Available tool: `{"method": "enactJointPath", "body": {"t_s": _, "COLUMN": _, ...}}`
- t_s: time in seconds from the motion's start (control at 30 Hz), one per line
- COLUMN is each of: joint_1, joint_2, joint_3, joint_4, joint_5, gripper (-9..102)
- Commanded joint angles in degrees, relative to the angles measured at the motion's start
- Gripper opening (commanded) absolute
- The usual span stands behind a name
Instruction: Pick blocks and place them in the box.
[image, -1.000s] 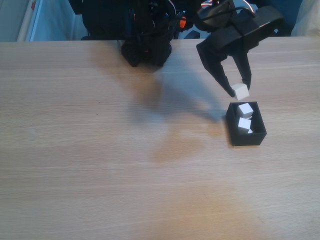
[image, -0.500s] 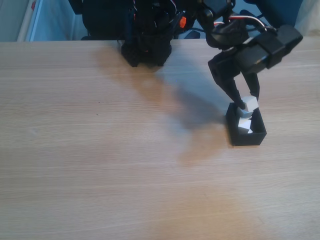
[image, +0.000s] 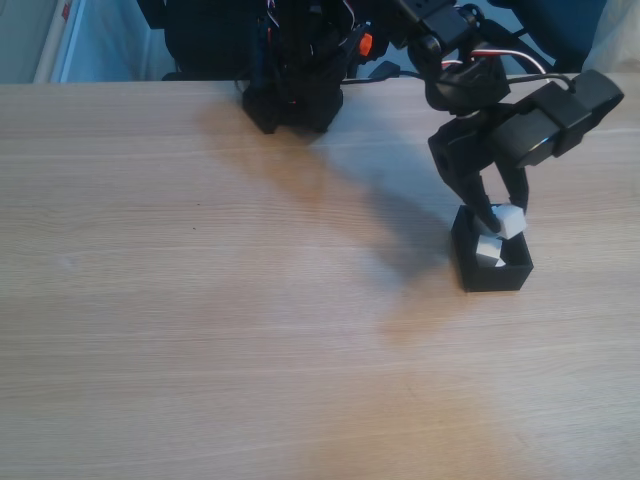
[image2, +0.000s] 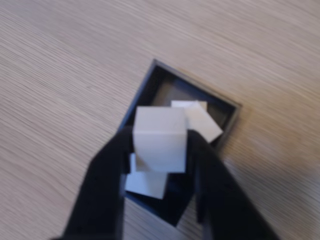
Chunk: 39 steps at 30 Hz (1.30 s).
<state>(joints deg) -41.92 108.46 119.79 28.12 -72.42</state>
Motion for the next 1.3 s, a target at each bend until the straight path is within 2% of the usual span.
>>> {"method": "enactJointPath", "body": {"t_s": 0.0, "joint_1": -0.8, "joint_2": 0.0, "joint_3": -4.7, "joint_4": -0.1, "joint_5": -0.4, "gripper": 2}}
{"method": "enactJointPath", "body": {"t_s": 0.17, "joint_1": -2.0, "joint_2": -0.5, "joint_3": -6.9, "joint_4": 1.9, "joint_5": -0.1, "gripper": 9}}
{"method": "enactJointPath", "body": {"t_s": 0.47, "joint_1": -1.8, "joint_2": -0.4, "joint_3": -7.3, "joint_4": 3.8, "joint_5": -0.6, "gripper": 12}}
{"method": "enactJointPath", "body": {"t_s": 0.57, "joint_1": -1.1, "joint_2": 0.1, "joint_3": -7.5, "joint_4": 4.8, "joint_5": -0.5, "gripper": 11}}
{"method": "enactJointPath", "body": {"t_s": 0.73, "joint_1": 1.7, "joint_2": 3.4, "joint_3": -7.0, "joint_4": 9.4, "joint_5": 2.8, "gripper": 0}}
{"method": "enactJointPath", "body": {"t_s": 0.97, "joint_1": 7.2, "joint_2": 16.6, "joint_3": 4.7, "joint_4": 16.1, "joint_5": 0.6, "gripper": 0}}
{"method": "enactJointPath", "body": {"t_s": 1.27, "joint_1": 12.7, "joint_2": 43.6, "joint_3": 24.5, "joint_4": 23.9, "joint_5": -14.1, "gripper": 0}}
